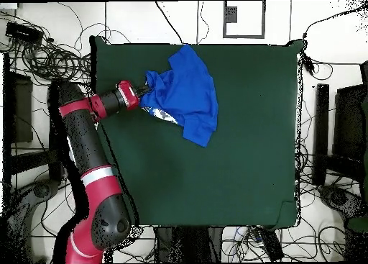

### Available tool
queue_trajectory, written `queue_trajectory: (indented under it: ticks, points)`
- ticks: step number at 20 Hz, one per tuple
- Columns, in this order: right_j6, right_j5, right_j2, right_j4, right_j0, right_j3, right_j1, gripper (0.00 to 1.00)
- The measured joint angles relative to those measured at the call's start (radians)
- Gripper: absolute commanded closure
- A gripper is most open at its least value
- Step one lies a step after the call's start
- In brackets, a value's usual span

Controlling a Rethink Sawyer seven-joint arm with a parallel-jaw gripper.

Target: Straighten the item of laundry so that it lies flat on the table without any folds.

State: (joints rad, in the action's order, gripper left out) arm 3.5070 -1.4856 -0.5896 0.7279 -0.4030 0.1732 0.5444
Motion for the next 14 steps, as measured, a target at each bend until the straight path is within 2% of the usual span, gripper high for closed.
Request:
queue_trajectory:
  ticks: [2, 7, 11, 14]
  points:
    - [0.0, 0.016, 0.012, -0.02, 0.008, 0.0, -0.005, 1.0]
    - [0.0, 0.061, 0.099, -0.162, 0.065, -0.011, -0.069, 1.0]
    - [0.0, 0.085, 0.13, -0.231, 0.095, -0.028, -0.102, 1.0]
    - [0.0, 0.139, 0.105, -0.194, 0.104, -0.034, -0.102, 1.0]
